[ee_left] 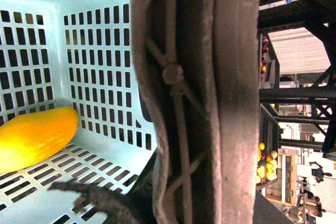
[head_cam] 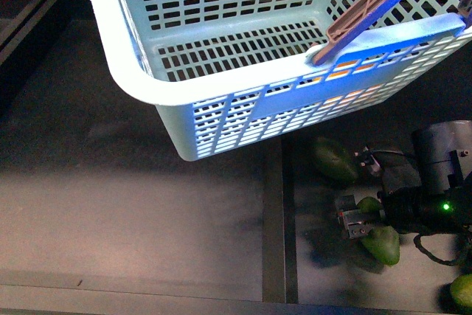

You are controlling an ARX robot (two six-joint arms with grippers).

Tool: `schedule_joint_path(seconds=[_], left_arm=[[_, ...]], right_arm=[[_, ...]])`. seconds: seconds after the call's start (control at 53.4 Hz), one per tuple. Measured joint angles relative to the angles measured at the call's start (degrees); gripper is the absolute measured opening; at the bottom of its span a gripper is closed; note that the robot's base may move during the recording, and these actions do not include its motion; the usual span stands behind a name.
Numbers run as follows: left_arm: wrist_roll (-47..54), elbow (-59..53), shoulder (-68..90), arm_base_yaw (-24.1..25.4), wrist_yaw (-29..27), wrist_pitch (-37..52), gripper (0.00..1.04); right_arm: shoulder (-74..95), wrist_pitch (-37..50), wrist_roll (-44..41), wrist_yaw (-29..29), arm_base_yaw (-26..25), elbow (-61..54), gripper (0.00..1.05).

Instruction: Pick mango and avocado into basket

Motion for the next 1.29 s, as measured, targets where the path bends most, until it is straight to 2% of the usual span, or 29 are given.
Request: schedule_joint_path(seconds=[0.187, 0.505, 0.861, 1.048, 1.16, 1.291], left_arm=[[0.0, 0.0, 0.0, 0.0, 0.0, 0.0, 0.15], [0.0, 0.0, 0.0, 0.0, -0.02, 0.0, 0.15], [0.0, 0.0, 0.0, 0.0, -0.02, 0.0, 0.15], [0.0, 0.0, 0.0, 0.0, -0.02, 0.0, 0.15], [0.0, 0.0, 0.0, 0.0, -0.02, 0.0, 0.15], [0.0, 0.0, 0.0, 0.0, -0.02, 0.0, 0.15]], right_arm=[[0.15, -0.57, 0.22, 0.13, 0.2, 0.79, 0.95], [0.33, -0.72, 0.44, 0.13, 0.26, 0.85, 0.56], [-0.66, -0.76, 0.72, -0.44, -0.81, 0.02, 0.5], [-4.22, -0.63, 1.75, -2.12, -3.34, -1.57, 0.5], [-9.6, -0.26, 1.95, -3.56, -7.82, -3.28, 0.51], [-18.25, -0.26, 1.55, -6.08, -16.94, -5.2, 0.51]])
